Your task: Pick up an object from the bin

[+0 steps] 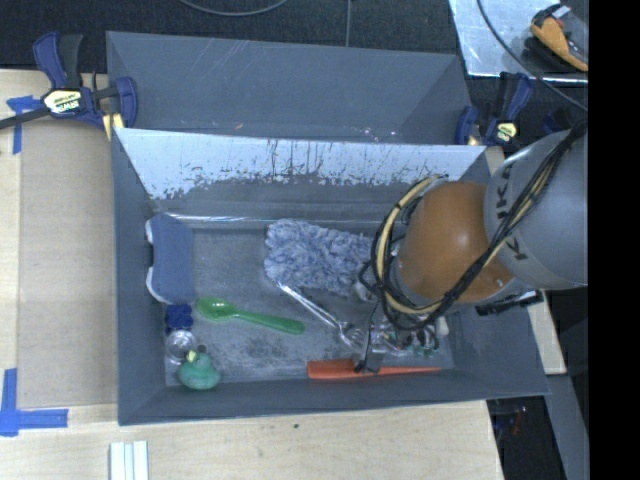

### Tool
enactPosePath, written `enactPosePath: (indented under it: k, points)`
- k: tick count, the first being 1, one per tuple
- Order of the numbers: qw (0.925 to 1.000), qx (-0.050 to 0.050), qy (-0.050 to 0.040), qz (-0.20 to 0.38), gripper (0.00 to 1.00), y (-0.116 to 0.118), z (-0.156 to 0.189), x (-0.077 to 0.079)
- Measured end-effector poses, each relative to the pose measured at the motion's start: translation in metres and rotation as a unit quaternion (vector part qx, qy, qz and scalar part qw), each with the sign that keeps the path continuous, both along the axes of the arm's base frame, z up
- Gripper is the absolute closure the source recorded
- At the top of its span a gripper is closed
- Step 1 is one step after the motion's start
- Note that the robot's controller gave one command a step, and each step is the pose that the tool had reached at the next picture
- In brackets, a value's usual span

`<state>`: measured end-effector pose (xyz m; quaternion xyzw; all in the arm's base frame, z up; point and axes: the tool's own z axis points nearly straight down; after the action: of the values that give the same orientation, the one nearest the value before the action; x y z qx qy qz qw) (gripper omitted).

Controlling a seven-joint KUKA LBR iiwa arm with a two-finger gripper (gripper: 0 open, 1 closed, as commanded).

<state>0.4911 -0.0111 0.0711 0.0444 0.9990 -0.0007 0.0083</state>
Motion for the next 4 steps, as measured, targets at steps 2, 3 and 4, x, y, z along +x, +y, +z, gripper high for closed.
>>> enactPosePath:
  k: [2, 3, 4]
  points:
    - [0.9944, -0.002, -0.0035, 0.105, 1.00, -0.038, 0.001, 0.031]
    - [0.9985, 0.000, -0.0043, 0.055, 1.00, -0.043, 0.000, 0.031]
    - [0.9963, -0.002, -0.0046, 0.086, 1.00, -0.033, 0.002, 0.017]
